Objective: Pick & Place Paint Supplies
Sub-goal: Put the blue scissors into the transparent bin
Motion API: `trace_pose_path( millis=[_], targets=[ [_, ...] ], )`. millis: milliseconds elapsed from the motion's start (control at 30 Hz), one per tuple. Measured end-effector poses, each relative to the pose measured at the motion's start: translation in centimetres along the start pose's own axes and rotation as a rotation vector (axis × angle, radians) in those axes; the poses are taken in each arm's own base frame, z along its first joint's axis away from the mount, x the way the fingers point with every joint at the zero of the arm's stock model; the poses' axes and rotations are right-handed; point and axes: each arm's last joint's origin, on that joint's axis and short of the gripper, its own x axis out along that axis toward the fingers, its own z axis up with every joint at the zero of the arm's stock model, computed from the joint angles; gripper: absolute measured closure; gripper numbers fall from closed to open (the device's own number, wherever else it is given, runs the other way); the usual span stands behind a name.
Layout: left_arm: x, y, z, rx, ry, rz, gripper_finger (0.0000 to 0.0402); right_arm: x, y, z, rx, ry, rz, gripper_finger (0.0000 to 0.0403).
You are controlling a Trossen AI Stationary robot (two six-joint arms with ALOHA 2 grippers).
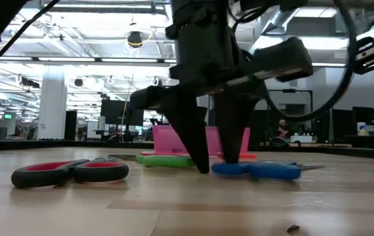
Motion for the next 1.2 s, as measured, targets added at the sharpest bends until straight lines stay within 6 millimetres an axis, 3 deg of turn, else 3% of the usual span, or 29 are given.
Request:
trace_pose_path(
  millis=[200, 400, 700, 900, 1200],
  targets=[
    [1.1, 0.8, -0.7, 0.023, 0.091, 0.0, 0.0298, 0.0, 0.0, 0.0, 0.0, 0.0, -0.001, 0.0394],
    [1.4, 0.7, -1.0, 0.03, 0.067, 0.005, 0.0381, 0.0, 0.0, 0.0, 0.0, 0.0, 0.0, 0.0395],
    [0.9, 0.6, -0.9, 0.0, 0.05, -0.007, 0.0388, 0.0, 0.0, 0.0, 0.0, 0.0, 0.0, 0.0395],
    [-1.9, 1.0, -0.1, -0.023, 0.005, -0.03, 0.0388, 0.0, 0.0, 0.0, 0.0, 0.0, 0.0, 0.0395],
    [-12.2, 2.8, 1.2, -0.049, -0.112, -0.155, 0.0388, 0.0, 0.0, 0.0, 0.0, -0.001, 0.0, 0.0395]
  ],
)
